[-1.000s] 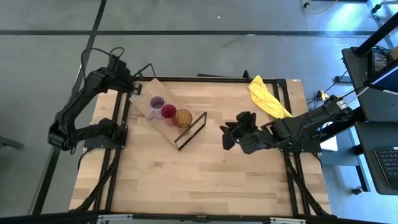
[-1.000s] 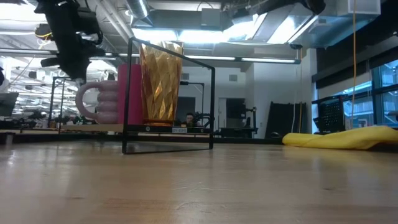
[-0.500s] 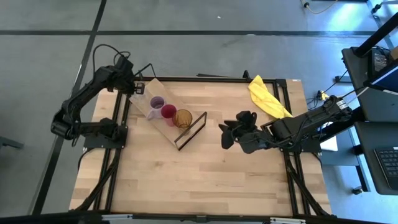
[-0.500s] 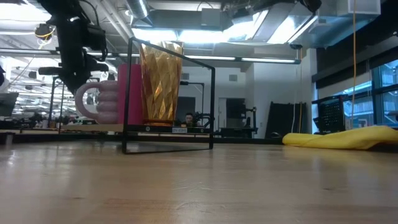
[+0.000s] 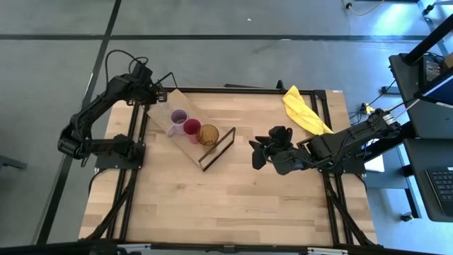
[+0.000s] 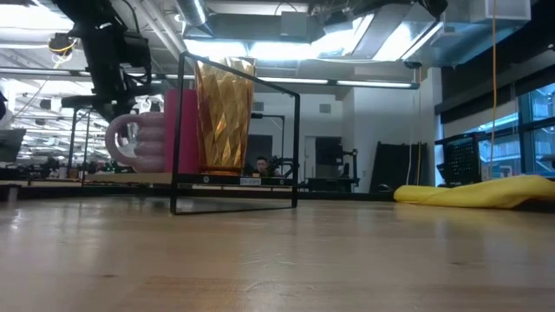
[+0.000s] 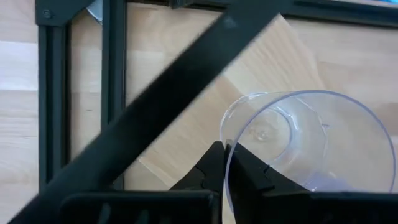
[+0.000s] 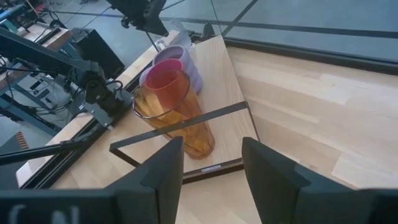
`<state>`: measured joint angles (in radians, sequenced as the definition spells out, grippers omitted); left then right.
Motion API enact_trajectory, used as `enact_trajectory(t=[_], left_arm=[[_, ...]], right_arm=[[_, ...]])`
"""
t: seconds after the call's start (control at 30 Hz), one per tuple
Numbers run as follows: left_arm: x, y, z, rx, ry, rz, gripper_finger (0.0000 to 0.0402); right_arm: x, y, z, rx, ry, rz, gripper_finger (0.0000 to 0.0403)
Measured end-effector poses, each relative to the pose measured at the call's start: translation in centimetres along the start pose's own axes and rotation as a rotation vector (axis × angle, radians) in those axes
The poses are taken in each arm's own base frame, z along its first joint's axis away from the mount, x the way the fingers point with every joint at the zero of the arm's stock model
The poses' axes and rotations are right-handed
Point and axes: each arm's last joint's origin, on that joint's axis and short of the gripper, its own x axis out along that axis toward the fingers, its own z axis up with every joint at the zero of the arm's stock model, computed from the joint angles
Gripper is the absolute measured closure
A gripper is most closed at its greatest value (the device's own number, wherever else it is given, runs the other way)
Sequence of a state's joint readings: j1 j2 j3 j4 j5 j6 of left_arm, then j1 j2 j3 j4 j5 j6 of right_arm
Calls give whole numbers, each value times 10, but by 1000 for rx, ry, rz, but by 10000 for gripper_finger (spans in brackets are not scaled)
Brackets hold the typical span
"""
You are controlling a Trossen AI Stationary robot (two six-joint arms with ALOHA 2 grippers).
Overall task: Stack small to large cups/mugs on shelf
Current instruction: Put the transparent cup on the shelf
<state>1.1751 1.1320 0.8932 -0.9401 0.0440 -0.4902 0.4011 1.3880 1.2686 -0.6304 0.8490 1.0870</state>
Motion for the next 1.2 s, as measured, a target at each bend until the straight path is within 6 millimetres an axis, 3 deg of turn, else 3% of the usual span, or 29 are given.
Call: enact_trajectory(t=[0.7, 1.03, 1.2], left_arm=[[8, -2, -2, 68, 39, 102, 392], [9, -11, -9, 125, 27, 132, 391], [10, -18, -12, 146, 19, 115, 370]], right_arm=[[0, 0, 1, 10, -24, -8, 238], [0, 0, 1, 11, -24, -8, 238], [0, 0, 1, 3, -23, -8, 238]])
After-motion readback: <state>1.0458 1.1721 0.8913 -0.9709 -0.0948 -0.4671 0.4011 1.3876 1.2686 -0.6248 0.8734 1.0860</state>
